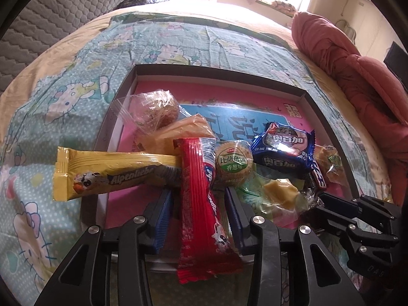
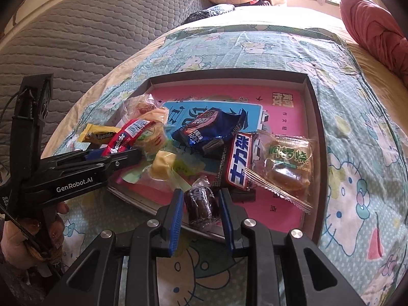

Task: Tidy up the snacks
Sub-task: 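Lower the red candy stick into the tray and open the left tool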

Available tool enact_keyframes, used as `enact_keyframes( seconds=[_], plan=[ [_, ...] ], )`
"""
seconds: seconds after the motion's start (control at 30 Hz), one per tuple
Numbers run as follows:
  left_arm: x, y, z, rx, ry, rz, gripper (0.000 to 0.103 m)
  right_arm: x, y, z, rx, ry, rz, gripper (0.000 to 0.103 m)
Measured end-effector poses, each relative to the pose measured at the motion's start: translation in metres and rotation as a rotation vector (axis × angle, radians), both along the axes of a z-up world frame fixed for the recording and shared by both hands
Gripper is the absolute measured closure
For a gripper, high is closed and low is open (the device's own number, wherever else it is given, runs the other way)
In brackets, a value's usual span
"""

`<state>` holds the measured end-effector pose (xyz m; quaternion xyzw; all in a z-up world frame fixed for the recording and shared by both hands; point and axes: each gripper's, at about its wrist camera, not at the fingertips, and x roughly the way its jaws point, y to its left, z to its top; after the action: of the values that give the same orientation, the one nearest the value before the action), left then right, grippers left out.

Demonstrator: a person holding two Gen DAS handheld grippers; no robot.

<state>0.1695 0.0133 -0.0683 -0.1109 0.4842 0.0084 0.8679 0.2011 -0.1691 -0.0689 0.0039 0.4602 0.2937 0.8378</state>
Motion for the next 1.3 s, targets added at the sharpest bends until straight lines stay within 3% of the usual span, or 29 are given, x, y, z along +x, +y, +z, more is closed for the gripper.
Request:
enact_keyframes(
  seconds=[0.8,1.1,1.3],
  plan=[
    [0.005,-0.009,0.004,-0.021,0.008,-0.01,0.061,0.002,0.0,-0.001,-0.003,0.003,-0.004,0.074],
    [-0.002,-0.005,0.009,-0.038,0.011,-0.015,0.05,0.004,-0.007,0.001,0.006,0.007,-0.022,0.071],
    [-0.005,-0.006,0.01,-0.027,0.018,-0.018,0.048,0.005,-0.011,0.001,0.016,0.01,-0.036,0.068]
  ],
)
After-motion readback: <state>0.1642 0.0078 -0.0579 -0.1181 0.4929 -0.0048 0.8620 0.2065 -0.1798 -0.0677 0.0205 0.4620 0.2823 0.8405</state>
